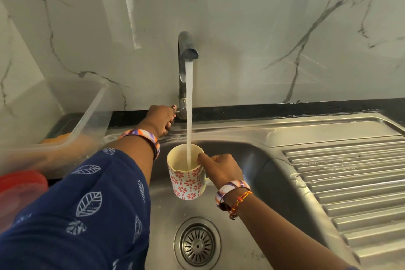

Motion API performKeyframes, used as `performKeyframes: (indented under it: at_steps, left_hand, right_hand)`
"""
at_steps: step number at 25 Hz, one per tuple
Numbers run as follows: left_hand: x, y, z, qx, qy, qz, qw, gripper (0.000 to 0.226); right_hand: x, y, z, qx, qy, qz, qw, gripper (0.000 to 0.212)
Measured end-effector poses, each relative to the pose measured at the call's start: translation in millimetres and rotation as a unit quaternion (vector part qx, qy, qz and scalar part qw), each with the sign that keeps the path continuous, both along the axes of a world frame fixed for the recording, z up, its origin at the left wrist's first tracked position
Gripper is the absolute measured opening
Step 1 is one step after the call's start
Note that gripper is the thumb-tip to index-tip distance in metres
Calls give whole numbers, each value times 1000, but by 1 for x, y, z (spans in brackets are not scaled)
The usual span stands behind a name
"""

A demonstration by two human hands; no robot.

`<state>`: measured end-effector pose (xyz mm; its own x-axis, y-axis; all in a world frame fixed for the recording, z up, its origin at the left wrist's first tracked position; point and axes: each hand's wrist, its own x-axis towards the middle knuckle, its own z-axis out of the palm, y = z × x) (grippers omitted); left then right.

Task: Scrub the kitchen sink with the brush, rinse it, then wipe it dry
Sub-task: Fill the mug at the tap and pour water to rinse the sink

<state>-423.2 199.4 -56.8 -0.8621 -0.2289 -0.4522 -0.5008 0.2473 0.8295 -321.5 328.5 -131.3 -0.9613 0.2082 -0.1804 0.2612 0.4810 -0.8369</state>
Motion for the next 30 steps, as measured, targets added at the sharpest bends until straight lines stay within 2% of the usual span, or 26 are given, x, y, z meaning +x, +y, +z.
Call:
performKeyframes:
  at_steps: [5,9,11,17,30]
  left_hand:
    - [1,1,2,-1,-2,3,1000,38]
    - [1,1,1,-1,-2,3,1000,38]
    - [1,1,1,-4,-3,3,1000,38]
    - [0,2,1,8,-1,7,1000,38]
    - [-3,0,-4,13,7,11,1000,35]
  right_hand:
    - [1,0,-3,30,-5,5,1000,43]
    - [4,-3,-1,207,0,69,976,49]
    - [5,-3,-3,238,-5,96,966,48]
    - [4,-2,-11,207,-51,114,970,48]
    - [6,-2,-7,148,-55,86,984,46]
